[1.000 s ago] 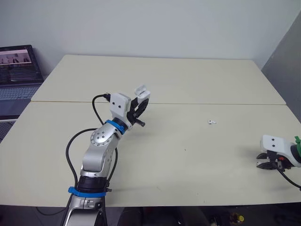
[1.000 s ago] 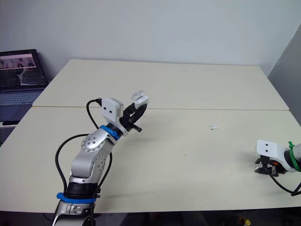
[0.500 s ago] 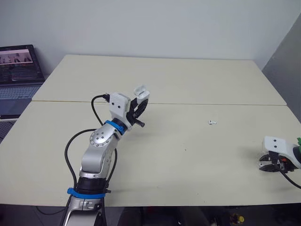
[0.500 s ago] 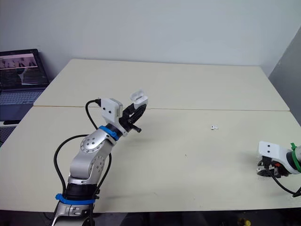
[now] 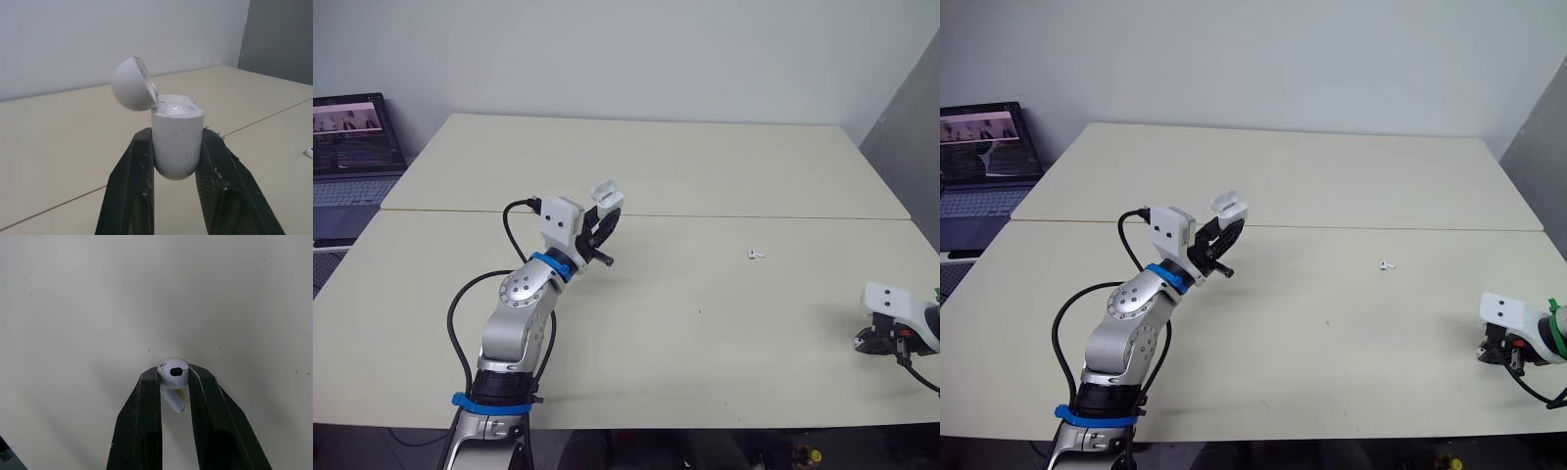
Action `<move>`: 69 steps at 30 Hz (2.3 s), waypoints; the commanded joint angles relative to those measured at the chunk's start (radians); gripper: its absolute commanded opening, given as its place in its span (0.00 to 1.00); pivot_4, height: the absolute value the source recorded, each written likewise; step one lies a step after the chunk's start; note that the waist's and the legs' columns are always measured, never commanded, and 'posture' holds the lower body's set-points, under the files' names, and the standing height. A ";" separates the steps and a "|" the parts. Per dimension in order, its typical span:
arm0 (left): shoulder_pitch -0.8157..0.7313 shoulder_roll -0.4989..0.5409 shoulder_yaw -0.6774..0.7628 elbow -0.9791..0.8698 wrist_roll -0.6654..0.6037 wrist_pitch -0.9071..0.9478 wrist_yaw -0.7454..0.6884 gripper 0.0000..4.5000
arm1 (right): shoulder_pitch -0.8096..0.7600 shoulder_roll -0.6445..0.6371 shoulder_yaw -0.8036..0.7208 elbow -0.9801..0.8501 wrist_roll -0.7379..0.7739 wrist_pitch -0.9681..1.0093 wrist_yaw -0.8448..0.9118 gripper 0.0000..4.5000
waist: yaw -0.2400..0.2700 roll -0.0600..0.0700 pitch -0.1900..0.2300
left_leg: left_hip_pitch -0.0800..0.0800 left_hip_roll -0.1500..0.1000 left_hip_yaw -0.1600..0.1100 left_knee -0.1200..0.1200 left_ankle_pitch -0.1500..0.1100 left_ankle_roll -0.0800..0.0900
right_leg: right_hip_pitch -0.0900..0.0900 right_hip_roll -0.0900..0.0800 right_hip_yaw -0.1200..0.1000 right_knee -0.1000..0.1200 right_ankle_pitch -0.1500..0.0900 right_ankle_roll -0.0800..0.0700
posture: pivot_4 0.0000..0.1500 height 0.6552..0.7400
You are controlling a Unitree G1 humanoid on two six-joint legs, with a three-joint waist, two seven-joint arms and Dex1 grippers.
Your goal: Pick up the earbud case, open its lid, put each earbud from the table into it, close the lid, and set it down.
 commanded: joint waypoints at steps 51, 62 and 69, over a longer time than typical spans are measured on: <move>-0.118 -0.093 -0.096 0.041 0.001 -0.122 -0.085 0.17 | -0.545 1.223 -0.152 -0.478 0.592 0.546 -1.051 0.09 | -0.008 0.000 0.000 | -0.004 0.002 -0.003 -0.002 0.000 0.000 | -0.003 0.001 -0.002 0.000 0.002 0.000 | 1.00 1.00; -0.133 -0.097 -0.096 0.038 -0.002 -0.122 -0.084 0.17 | -0.510 1.182 -0.098 -0.461 0.546 0.545 -1.060 0.09 | -0.008 0.000 0.000 | -0.004 0.002 -0.003 -0.002 0.000 0.000 | -0.003 0.001 -0.002 -0.001 0.002 0.000 | 1.00 1.00; -0.142 -0.102 -0.100 0.044 -0.001 -0.125 -0.086 0.17 | -0.509 1.172 -0.099 -0.450 0.528 0.531 -1.073 0.46 | -0.008 0.001 0.000 | -0.004 0.002 -0.003 -0.002 0.000 0.000 | -0.003 0.001 -0.002 -0.001 0.002 0.000 | 1.00 1.00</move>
